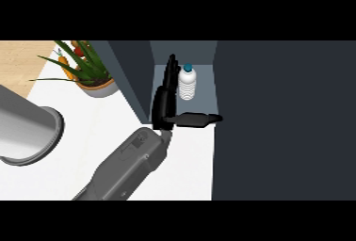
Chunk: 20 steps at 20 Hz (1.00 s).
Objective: Pick up the bottled water, place it into the cabinet and close the cabinet
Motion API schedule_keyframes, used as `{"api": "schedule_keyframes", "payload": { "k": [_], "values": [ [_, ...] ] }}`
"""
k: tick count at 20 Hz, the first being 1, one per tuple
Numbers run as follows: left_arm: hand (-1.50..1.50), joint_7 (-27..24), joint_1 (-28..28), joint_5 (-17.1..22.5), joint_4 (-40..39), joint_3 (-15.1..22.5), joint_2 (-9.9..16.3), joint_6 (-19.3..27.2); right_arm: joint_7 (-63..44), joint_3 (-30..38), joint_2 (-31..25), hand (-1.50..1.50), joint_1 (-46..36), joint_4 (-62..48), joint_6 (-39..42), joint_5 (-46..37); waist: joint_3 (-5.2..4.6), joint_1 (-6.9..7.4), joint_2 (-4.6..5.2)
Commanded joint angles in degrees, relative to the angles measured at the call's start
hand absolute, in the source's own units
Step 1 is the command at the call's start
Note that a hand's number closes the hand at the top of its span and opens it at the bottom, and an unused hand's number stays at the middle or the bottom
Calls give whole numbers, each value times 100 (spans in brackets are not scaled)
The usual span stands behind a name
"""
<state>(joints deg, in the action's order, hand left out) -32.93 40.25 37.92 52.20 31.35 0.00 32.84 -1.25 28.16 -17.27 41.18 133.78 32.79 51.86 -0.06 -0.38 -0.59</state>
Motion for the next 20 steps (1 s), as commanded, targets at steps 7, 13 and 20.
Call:
{"api": "schedule_keyframes", "payload": {
  "k": [7,13,20],
  "values": [
    [-150,24,-1994,-387,2256,863,205,297,-260,312,16,-150,21,703,-214,116,2,43,31],
    [150,66,-2943,-514,3301,1394,957,-75,-394,-211,148,150,130,971,137,-349,0,51,30],
    [150,8,-4102,-616,4524,1577,2080,-268,-573,-134,-189,150,381,1131,421,-42,-4,64,15]
  ]
}}
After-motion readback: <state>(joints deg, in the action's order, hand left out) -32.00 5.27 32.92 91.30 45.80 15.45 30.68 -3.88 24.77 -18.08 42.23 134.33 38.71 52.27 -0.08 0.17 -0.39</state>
